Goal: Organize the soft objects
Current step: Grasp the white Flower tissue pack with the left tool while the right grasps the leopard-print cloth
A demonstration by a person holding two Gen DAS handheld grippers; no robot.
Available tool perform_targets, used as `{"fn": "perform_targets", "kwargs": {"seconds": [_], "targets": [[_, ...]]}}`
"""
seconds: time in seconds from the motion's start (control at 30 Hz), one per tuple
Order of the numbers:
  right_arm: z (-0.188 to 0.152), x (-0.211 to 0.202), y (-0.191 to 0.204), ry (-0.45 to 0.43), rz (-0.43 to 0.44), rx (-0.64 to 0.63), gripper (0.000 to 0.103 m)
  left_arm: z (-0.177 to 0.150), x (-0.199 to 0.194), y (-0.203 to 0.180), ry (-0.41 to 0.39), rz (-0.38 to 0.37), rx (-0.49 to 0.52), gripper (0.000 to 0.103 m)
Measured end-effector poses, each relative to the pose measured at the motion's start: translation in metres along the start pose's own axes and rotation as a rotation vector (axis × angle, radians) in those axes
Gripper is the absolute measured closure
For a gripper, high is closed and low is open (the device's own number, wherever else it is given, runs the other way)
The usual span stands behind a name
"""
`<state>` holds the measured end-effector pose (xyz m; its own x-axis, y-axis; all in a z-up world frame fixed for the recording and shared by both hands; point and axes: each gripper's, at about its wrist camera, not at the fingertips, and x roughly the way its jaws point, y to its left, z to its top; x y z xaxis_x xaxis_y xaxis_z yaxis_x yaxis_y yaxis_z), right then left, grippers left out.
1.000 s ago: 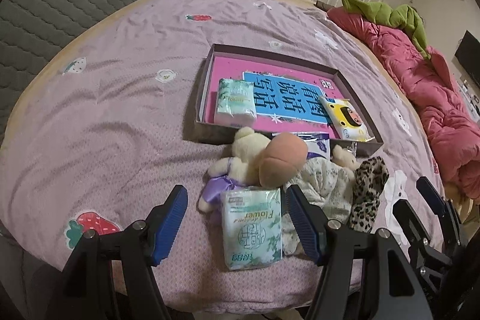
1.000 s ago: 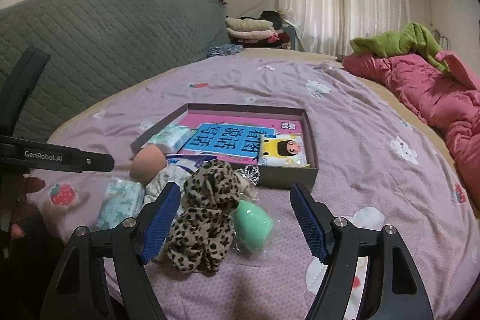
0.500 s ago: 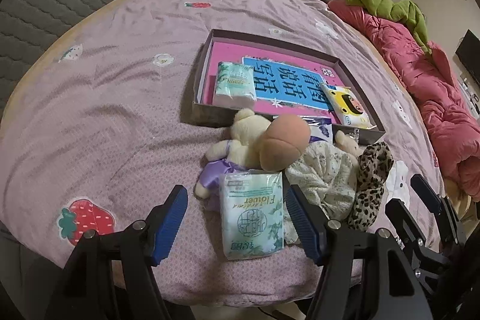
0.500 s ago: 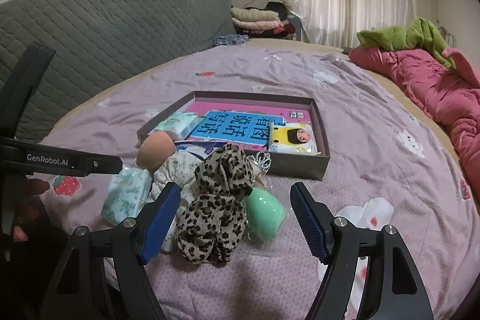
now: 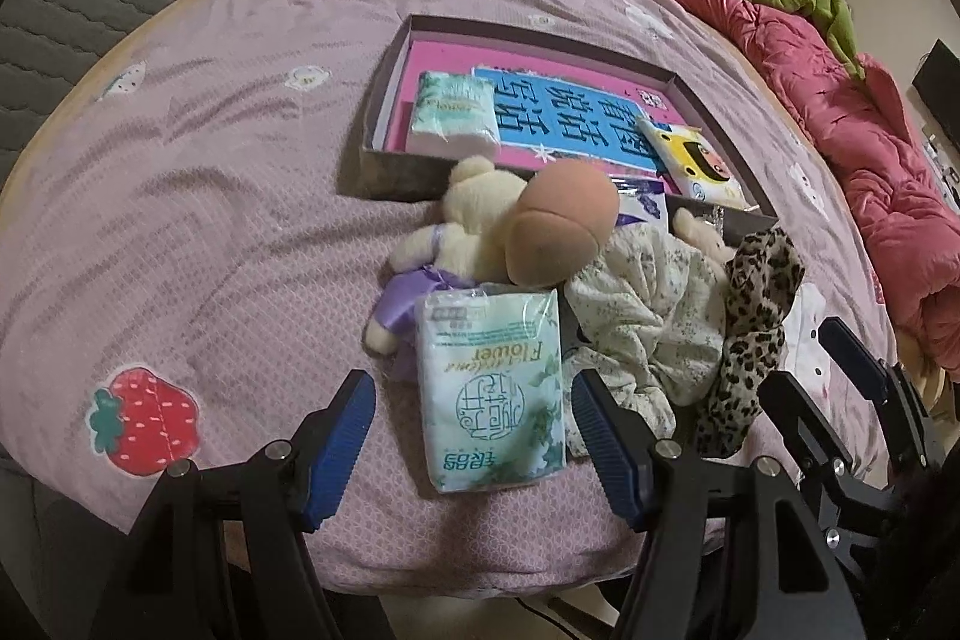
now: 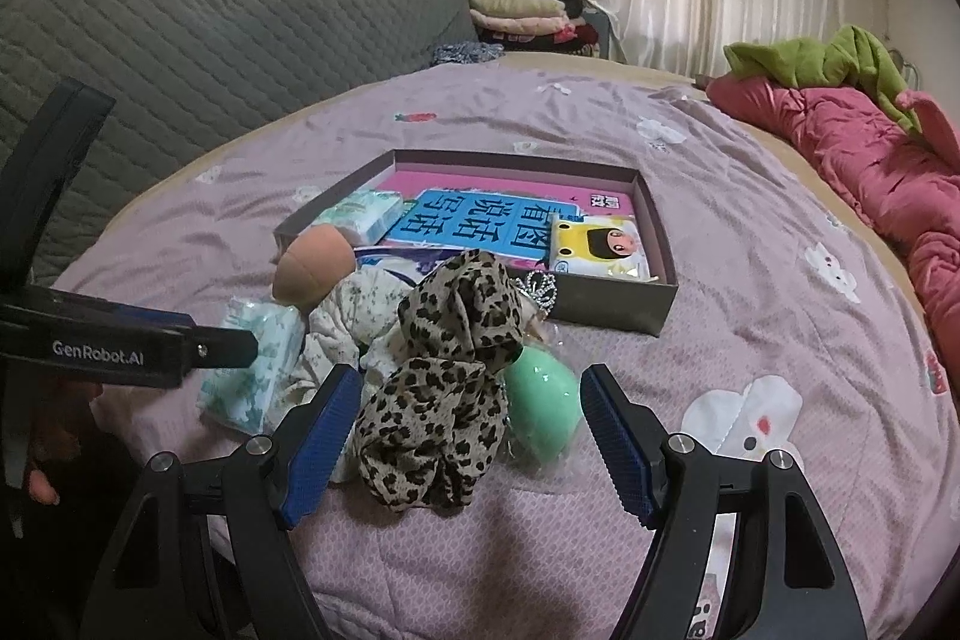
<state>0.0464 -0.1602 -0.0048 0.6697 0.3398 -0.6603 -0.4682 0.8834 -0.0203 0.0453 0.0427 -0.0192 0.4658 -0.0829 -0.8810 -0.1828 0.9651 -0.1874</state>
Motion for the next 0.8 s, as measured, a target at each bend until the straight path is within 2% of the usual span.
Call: {"fn": "perform_targets", "kwargs": {"seconds": [0.4, 0.6, 0.7, 0.8], "targets": [[-0.004, 0.01, 0.004, 0.037, 0.023, 0.006, 0.026, 0.002, 0.017, -0.009, 0.032, 0.031, -0.006, 0.036], [-0.007, 0.023, 0.009, 0.061, -0.008, -0.022, 0.026, 0.003, 0.022, -0.002, 0.043, 0.043, -0.029, 0.036], [-0.009, 0.027, 0.009, 0.066, -0.04, -0.029, 0.032, 0.004, 0.023, 0.001, 0.049, 0.034, -0.041, 0.036], [-0.01, 0.033, 0.006, 0.08, -0.064, -0.04, 0.042, 0.005, 0.026, 0.0, 0.055, 0.034, -0.042, 0.036]]}}
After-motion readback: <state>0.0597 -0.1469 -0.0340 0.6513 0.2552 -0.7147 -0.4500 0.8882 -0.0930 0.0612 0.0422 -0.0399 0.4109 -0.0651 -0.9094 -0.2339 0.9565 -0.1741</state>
